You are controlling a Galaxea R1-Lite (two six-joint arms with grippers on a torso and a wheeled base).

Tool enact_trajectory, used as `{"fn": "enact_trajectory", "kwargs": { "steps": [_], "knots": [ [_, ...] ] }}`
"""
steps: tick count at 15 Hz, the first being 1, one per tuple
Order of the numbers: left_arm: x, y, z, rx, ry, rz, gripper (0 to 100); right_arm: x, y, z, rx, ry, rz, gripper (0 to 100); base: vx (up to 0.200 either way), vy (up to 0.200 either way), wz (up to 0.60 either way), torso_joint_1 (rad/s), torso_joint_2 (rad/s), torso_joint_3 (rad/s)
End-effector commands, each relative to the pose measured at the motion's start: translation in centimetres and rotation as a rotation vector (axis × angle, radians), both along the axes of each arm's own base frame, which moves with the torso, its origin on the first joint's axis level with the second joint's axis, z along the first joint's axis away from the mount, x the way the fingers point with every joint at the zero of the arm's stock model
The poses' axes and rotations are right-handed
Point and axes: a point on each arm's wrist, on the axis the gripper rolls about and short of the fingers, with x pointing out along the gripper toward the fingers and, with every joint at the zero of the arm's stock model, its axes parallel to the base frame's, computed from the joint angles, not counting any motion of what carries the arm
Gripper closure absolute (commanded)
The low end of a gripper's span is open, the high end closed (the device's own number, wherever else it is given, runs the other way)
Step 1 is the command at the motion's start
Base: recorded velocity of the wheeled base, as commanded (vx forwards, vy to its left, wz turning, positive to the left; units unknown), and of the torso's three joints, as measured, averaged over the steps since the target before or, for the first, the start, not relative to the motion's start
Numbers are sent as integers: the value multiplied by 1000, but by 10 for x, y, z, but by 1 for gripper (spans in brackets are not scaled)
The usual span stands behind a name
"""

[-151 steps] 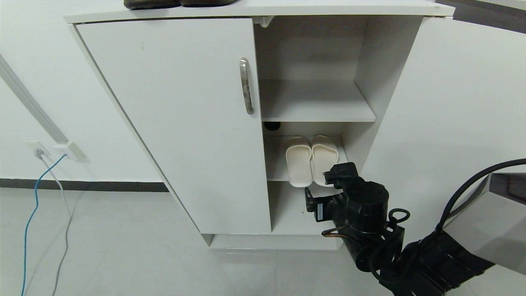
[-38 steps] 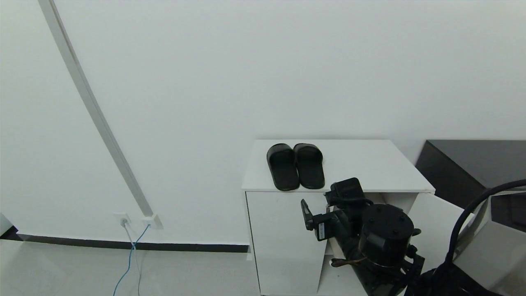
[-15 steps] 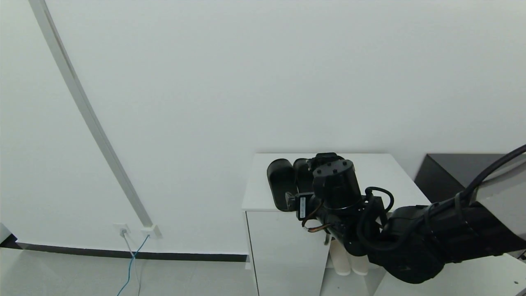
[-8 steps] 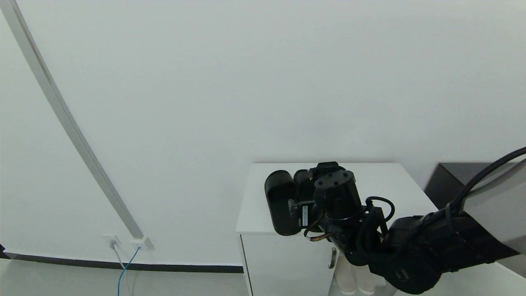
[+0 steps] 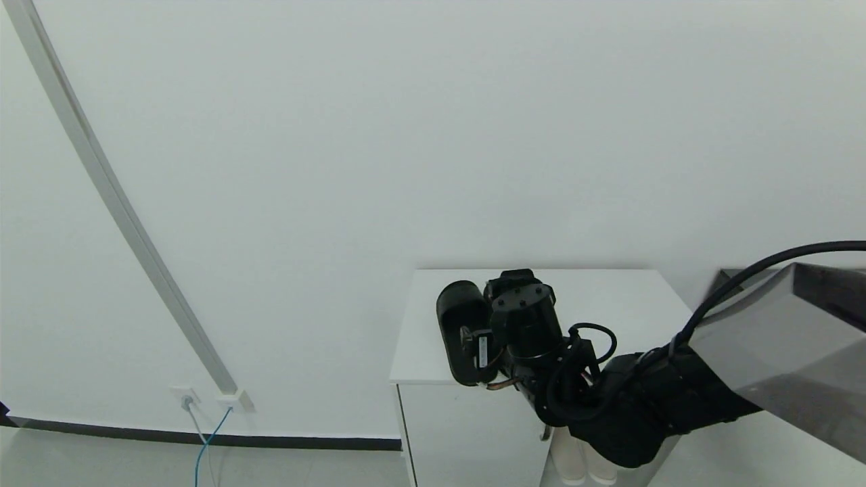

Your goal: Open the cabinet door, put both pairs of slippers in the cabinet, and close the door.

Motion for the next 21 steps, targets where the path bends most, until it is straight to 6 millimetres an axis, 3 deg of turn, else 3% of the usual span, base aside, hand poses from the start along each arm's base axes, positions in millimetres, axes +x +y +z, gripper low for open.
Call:
{"fn": "enact_trajectory", "kwargs": {
  "steps": [1,6,13,17,21],
  "knots": [
    [0,0,0,0,-1,3,100,12,6,-17,-15,11,-11,0,0,0,0,0,0,0],
    [0,0,0,0,1,3,100,28,8,-43,-39,10,-26,0,0,0,0,0,0,0],
    [0,0,0,0,-1,5,100,82,11,-75,-24,-69,-84,0,0,0,0,0,0,0],
    [0,0,-1,-2,2,5,100,105,12,-80,-19,-108,-107,0,0,0,0,0,0,0],
    [0,0,0,0,-1,5,100,111,15,-79,-13,-126,-107,0,0,0,0,0,0,0]
  ]
}}
